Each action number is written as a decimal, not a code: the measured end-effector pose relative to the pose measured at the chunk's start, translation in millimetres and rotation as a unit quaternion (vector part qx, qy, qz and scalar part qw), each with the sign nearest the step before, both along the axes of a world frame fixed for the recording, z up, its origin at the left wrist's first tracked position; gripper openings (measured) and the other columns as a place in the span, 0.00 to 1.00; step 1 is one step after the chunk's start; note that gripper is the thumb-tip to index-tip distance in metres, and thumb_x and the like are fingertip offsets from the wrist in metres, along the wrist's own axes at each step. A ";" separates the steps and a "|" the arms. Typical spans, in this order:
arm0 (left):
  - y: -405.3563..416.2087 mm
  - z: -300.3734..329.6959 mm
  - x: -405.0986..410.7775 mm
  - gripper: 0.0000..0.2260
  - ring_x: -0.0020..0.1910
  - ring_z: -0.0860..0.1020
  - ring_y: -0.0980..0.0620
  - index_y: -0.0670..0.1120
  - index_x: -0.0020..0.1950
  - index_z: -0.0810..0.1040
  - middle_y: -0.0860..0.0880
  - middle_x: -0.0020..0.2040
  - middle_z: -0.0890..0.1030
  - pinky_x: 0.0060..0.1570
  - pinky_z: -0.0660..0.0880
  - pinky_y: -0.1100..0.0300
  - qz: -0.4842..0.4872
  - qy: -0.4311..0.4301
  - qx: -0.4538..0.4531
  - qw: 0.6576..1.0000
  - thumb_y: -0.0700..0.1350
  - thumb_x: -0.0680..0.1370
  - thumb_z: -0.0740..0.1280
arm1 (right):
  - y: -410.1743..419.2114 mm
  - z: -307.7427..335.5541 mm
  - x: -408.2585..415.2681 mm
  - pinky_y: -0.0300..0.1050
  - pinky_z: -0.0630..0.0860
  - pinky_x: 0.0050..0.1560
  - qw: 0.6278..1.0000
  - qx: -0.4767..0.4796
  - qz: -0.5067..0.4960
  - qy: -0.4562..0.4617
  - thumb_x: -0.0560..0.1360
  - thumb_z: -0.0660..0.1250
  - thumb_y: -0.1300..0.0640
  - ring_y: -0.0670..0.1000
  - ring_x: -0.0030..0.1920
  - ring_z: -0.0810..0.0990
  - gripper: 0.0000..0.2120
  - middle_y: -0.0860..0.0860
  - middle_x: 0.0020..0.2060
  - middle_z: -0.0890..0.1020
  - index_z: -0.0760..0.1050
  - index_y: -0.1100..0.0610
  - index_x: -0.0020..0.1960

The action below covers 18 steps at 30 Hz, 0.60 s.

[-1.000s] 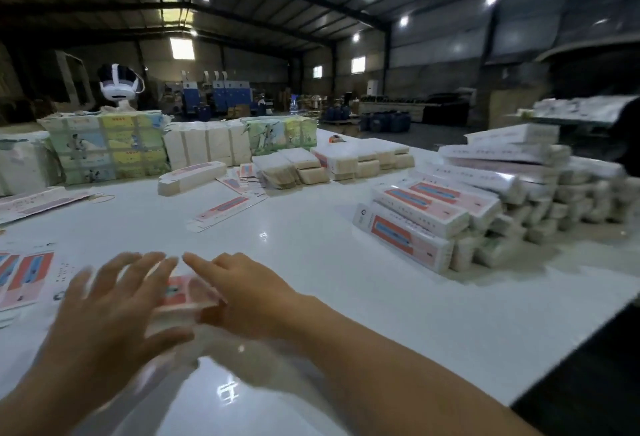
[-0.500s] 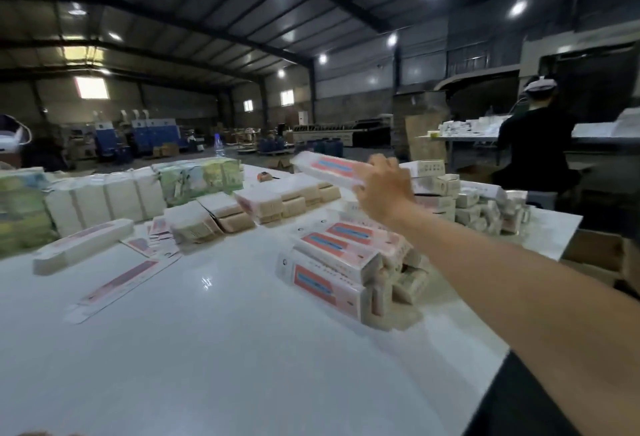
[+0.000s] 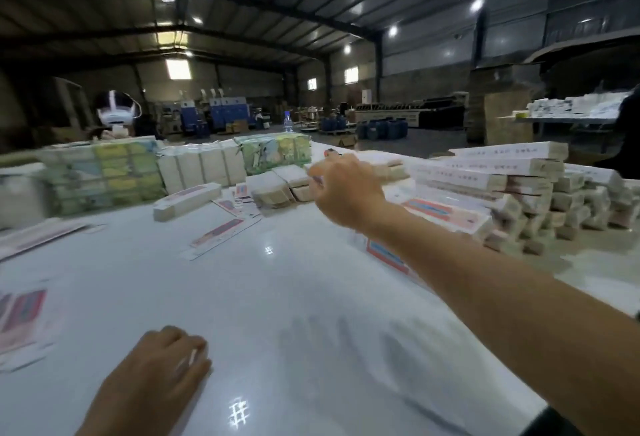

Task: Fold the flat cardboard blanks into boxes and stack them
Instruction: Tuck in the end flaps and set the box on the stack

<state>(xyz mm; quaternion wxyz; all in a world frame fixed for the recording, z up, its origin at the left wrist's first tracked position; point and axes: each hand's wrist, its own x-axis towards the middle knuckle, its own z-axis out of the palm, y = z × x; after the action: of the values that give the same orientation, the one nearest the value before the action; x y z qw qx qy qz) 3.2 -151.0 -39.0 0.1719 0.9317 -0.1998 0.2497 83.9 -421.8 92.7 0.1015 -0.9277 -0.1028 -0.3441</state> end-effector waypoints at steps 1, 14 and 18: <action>2.1 -3.5 0.5 0.12 0.43 0.78 0.44 0.53 0.44 0.81 0.52 0.42 0.80 0.42 0.73 0.54 0.034 0.039 -0.007 0.999 0.56 0.70 0.61 | 33.5 -10.9 -6.0 0.53 0.69 0.55 0.998 0.010 0.057 0.008 0.77 0.58 0.56 0.58 0.56 0.76 0.12 0.56 0.53 0.80 0.79 0.55 0.52; 74.3 23.4 21.8 0.12 0.50 0.78 0.51 0.47 0.50 0.83 0.50 0.51 0.83 0.53 0.75 0.55 0.140 0.172 -0.065 0.973 0.41 0.74 0.61 | 153.6 -149.2 -34.6 0.40 0.69 0.51 0.950 -0.014 0.256 0.179 0.78 0.59 0.55 0.47 0.54 0.72 0.11 0.43 0.51 0.77 0.80 0.49 0.51; 188.8 55.8 32.8 0.14 0.56 0.73 0.47 0.49 0.58 0.77 0.47 0.60 0.76 0.51 0.71 0.55 0.325 0.168 0.065 0.928 0.43 0.75 0.59 | 150.7 -152.7 -37.8 0.42 0.71 0.48 0.954 -0.011 0.260 0.147 0.76 0.66 0.57 0.47 0.48 0.73 0.06 0.40 0.44 0.76 0.81 0.49 0.45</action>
<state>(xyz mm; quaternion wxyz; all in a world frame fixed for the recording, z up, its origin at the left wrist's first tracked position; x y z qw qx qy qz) 36.0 37.8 16.7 0.0517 0.9830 0.1303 0.1183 46.1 -271.1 -60.0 0.1907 -0.9104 -0.3281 -0.1645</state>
